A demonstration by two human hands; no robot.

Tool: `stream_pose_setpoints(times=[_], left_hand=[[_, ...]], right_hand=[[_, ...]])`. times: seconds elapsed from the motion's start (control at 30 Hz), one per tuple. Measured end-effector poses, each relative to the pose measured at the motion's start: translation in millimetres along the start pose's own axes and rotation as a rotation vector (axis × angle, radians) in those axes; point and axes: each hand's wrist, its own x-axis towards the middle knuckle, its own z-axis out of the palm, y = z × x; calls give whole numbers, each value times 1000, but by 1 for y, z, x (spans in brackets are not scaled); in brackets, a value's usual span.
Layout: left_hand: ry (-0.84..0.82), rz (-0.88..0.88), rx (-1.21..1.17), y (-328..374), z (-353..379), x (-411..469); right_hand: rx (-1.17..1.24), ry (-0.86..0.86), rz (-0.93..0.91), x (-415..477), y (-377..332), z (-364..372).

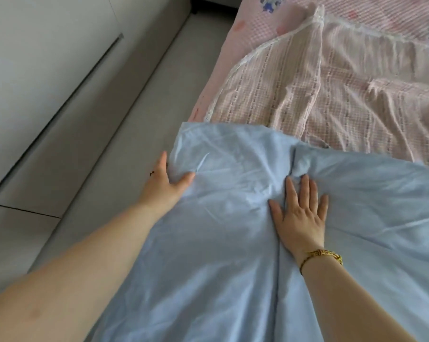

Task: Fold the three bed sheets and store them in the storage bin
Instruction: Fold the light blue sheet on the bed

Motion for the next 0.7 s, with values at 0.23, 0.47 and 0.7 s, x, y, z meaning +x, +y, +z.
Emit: stream_pose_setpoints(times=[0.23,0.47,0.7], left_hand=[[63,65,-293,33,5,25],[183,221,-226,45,-10,13],[252,581,-60,69,3,-36]], right_hand=[[-27,23,7,1,-1,4],[-9,-10,15,2,-1,5],[52,-137,5,1,2,-6]])
